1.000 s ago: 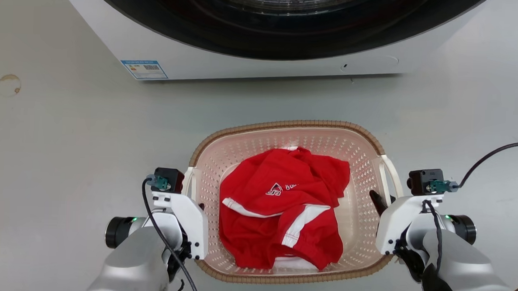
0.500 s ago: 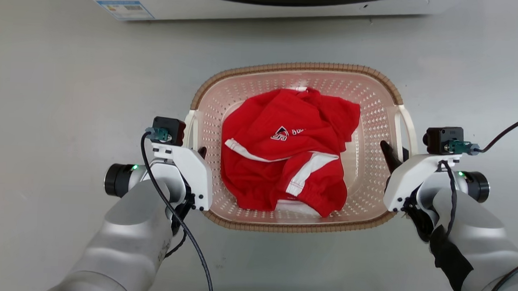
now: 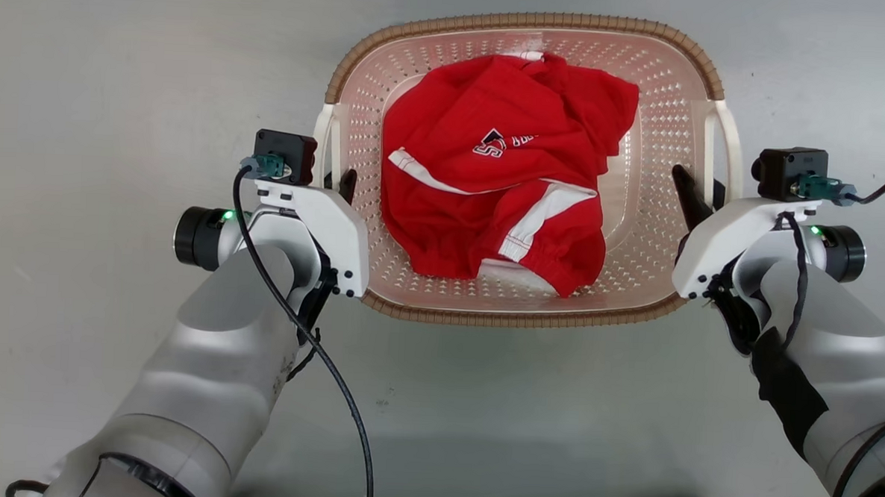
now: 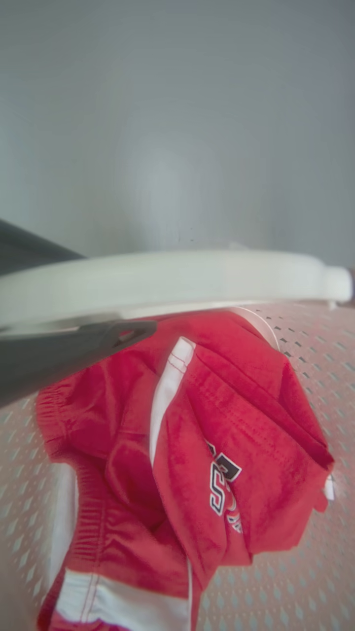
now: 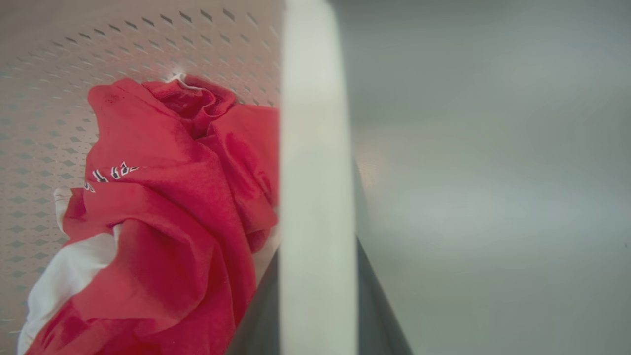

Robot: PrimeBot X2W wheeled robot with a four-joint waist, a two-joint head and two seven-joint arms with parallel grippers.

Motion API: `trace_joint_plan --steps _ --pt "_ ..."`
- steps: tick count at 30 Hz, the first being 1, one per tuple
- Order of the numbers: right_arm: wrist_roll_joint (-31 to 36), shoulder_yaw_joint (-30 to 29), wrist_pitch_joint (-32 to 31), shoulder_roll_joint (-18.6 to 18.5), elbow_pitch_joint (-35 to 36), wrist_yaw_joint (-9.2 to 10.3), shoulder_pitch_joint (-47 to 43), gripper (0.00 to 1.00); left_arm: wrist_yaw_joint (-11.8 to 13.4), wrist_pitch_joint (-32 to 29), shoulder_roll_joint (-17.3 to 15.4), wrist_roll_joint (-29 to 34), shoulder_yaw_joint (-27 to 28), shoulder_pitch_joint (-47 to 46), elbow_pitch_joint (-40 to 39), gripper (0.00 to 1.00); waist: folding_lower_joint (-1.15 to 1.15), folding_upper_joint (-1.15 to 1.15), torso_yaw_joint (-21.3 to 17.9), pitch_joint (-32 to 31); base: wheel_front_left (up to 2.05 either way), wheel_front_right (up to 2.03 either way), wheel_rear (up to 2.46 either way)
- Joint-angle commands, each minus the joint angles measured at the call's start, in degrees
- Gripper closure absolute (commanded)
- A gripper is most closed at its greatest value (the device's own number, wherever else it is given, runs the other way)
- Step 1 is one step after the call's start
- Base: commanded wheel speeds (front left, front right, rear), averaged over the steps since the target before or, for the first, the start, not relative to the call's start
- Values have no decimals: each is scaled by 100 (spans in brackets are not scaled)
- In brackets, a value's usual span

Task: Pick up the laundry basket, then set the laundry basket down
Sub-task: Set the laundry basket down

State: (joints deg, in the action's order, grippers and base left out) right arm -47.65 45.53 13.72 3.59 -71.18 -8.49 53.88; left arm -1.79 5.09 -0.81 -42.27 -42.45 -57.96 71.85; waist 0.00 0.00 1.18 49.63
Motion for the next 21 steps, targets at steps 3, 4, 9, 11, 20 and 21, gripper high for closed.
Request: trace_joint_plan --steps 3,4,9,11,20,21 --pt "183 -79 114 -646 -278 100 -169 100 119 140 -710 91 96 -118 211 100 0 0 50 170 0 0 0" --pt "215 -110 117 -646 -278 100 -147 100 102 175 -699 96 86 -140 211 100 0 0 57 200 0 0 0" --pt "349 -254 125 -646 -278 100 -57 100 86 262 -666 95 60 -211 211 100 0 0 92 315 0 0 0" --pt "410 -319 126 -646 -278 100 -29 100 83 278 -655 96 46 -233 211 100 0 0 104 346 0 0 0" --pt "677 -595 127 -646 -195 100 -33 100 77 364 -649 126 -38 -285 211 100 0 0 111 422 0 0 0" --pt "703 -623 127 -646 -183 100 -39 100 77 357 -650 124 -44 -288 211 100 0 0 110 429 0 0 0"
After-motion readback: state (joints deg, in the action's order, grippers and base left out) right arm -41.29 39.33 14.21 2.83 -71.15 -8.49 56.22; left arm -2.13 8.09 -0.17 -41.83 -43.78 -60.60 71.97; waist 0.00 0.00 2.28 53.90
